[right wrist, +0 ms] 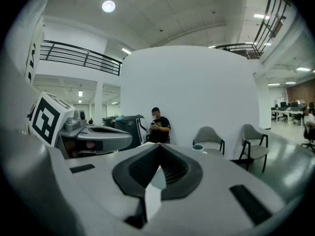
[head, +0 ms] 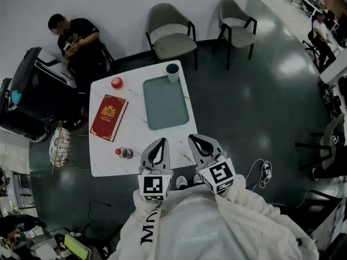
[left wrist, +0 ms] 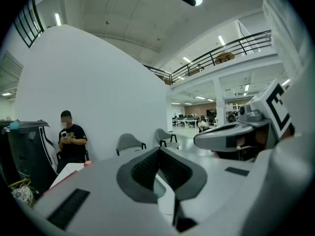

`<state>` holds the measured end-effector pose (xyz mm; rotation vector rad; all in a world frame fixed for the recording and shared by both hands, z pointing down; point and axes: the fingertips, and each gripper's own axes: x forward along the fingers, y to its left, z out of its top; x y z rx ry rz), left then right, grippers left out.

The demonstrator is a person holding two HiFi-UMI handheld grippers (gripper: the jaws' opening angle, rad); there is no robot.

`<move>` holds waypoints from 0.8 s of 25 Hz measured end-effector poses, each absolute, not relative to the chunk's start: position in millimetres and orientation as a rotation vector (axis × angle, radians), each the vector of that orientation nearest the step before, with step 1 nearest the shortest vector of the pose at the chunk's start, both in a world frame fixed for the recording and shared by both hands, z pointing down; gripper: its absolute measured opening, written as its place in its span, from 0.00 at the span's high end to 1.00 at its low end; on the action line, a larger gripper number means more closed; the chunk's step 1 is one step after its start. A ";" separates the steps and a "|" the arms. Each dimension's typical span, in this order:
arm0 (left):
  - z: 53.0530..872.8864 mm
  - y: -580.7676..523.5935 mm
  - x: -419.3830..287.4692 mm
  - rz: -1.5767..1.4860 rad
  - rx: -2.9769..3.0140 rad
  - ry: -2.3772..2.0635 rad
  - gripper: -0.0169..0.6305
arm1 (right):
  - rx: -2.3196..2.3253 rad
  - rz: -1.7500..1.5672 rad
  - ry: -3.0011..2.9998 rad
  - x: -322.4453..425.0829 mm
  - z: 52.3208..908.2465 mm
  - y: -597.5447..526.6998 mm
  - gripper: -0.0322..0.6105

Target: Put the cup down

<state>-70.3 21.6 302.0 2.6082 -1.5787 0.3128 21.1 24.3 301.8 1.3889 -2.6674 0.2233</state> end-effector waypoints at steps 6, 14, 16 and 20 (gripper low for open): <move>302.2 22.9 -73.1 0.309 2.613 -1.580 0.96 | 1.394 0.236 -2.665 19.1 302.0 24.9 0.94; 300.3 21.1 -77.4 0.316 2.614 -1.576 0.96 | 1.389 0.248 -2.661 13.5 301.8 23.1 0.94; 303.5 21.4 -78.5 0.321 2.612 -1.573 0.96 | 1.389 0.251 -2.657 13.2 303.6 22.7 0.94; 304.0 19.9 -80.0 0.318 2.616 -1.568 0.96 | 1.387 0.254 -2.662 10.6 304.7 21.9 0.94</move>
